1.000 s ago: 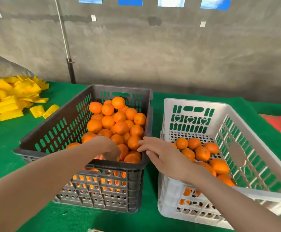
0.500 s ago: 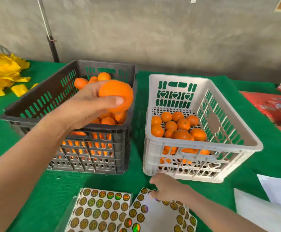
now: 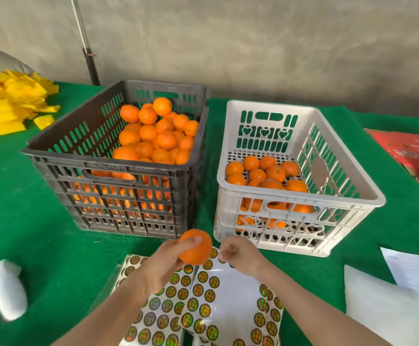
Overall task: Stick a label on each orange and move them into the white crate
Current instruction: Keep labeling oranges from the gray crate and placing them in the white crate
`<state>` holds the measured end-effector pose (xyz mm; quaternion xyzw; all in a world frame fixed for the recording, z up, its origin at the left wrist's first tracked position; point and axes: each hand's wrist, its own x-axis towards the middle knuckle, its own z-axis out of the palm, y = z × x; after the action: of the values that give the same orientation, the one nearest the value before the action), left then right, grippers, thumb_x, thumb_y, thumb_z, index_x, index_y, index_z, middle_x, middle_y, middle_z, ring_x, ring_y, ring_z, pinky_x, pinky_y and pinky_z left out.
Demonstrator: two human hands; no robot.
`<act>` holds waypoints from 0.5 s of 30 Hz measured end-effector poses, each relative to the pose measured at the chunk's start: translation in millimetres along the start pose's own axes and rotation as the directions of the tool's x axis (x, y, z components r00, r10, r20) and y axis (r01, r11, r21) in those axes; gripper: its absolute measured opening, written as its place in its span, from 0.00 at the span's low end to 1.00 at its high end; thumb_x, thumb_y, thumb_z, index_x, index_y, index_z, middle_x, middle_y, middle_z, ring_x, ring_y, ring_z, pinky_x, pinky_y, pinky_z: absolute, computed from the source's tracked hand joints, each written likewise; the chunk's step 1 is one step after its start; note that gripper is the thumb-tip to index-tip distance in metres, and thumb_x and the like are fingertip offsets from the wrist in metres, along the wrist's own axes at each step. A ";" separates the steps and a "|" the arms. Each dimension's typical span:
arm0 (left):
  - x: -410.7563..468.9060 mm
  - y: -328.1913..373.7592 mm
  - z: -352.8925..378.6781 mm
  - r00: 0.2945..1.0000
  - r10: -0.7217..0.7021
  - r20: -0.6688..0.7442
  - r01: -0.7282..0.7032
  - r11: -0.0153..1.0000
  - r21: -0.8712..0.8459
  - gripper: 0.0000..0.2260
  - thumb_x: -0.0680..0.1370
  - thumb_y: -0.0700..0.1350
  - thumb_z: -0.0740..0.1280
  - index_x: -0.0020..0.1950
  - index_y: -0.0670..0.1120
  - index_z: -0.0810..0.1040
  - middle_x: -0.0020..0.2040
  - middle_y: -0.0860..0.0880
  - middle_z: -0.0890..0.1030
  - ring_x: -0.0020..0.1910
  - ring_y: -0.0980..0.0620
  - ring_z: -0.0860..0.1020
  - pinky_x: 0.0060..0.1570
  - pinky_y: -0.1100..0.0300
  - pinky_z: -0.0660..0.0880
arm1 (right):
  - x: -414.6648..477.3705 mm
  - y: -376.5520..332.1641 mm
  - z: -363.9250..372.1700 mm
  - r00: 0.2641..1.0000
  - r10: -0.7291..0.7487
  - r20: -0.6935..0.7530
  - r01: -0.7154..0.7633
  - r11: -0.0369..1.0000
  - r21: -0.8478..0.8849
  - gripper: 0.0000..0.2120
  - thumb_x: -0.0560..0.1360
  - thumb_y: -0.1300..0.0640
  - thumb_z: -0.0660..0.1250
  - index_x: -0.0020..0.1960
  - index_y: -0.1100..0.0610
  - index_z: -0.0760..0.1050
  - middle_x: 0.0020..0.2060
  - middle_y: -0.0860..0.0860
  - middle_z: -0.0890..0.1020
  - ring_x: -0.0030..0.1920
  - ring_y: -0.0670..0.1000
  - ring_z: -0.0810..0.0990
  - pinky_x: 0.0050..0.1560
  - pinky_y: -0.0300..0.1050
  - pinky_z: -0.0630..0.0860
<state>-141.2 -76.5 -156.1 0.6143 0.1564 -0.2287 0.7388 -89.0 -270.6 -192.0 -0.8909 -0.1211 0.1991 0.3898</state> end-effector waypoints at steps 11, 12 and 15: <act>15.2 -17.7 16.2 0.985 -0.146 0.088 0.160 0.971 -0.176 0.32 0.65 0.61 0.68 0.63 0.44 0.74 0.54 0.37 0.82 0.53 0.40 0.81 0.52 0.49 0.76 | -47.1 -8.4 -6.5 0.818 -0.446 -0.364 0.389 0.894 -0.222 0.02 0.71 0.64 0.72 0.43 0.60 0.80 0.39 0.51 0.78 0.43 0.49 0.73 0.45 0.42 0.69; 15.9 -17.7 16.1 0.985 -0.147 0.095 0.163 0.968 -0.189 0.34 0.63 0.62 0.69 0.63 0.44 0.75 0.55 0.37 0.82 0.53 0.40 0.81 0.52 0.49 0.76 | -51.3 -7.5 -2.0 0.815 -0.484 -0.318 0.420 0.872 -0.251 0.01 0.71 0.63 0.72 0.44 0.60 0.81 0.39 0.51 0.78 0.43 0.49 0.73 0.45 0.40 0.68; 18.4 -18.5 15.6 0.981 -0.159 0.107 0.180 0.957 -0.226 0.36 0.63 0.63 0.70 0.65 0.43 0.74 0.57 0.37 0.81 0.55 0.40 0.79 0.57 0.48 0.75 | -55.1 -2.4 7.5 0.821 -0.516 -0.244 0.433 0.842 -0.322 0.08 0.72 0.60 0.71 0.51 0.59 0.82 0.44 0.54 0.79 0.47 0.52 0.76 0.49 0.40 0.70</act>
<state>-136.2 -97.2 -177.9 0.4961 0.2018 -0.2980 0.7902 -141.7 -284.5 -180.5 -0.8942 -0.2998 -0.0696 0.3253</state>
